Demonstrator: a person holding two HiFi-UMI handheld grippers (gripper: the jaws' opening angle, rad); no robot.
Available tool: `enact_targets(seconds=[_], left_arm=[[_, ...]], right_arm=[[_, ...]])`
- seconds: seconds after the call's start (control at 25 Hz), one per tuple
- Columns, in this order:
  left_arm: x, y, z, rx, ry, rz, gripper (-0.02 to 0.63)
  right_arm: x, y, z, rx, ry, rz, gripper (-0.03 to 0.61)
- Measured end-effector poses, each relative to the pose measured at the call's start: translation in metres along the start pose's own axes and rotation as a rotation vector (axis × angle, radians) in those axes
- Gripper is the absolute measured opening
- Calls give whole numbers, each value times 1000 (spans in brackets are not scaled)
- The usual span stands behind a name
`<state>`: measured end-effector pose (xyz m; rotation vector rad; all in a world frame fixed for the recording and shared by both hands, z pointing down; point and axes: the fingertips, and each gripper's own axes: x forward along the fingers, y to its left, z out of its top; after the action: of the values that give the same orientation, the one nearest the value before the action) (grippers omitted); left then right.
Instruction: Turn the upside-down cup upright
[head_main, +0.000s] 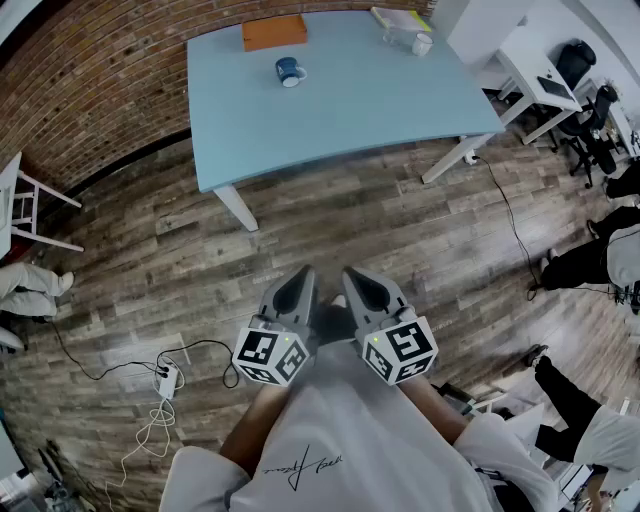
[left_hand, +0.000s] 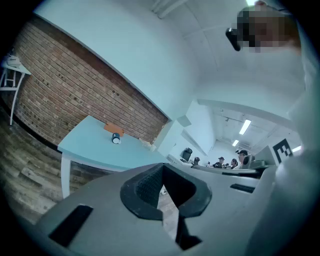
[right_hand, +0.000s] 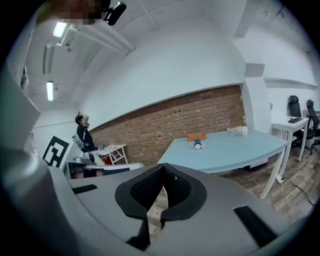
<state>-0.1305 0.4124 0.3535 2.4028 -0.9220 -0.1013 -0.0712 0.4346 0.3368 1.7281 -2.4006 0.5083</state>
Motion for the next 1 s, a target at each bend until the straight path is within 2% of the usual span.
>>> enact_targets(seconds=[0.36, 0.6, 1.0], left_arm=[[26, -11, -2, -3, 16, 22, 9], [46, -22, -4, 39, 47, 14, 9], [75, -33, -11, 81, 85, 10, 9]], right_arm=[[-1, -30, 5, 19, 7, 22, 20], [4, -50, 7, 67, 19, 56, 20], [2, -80, 15, 83, -24, 92, 21]])
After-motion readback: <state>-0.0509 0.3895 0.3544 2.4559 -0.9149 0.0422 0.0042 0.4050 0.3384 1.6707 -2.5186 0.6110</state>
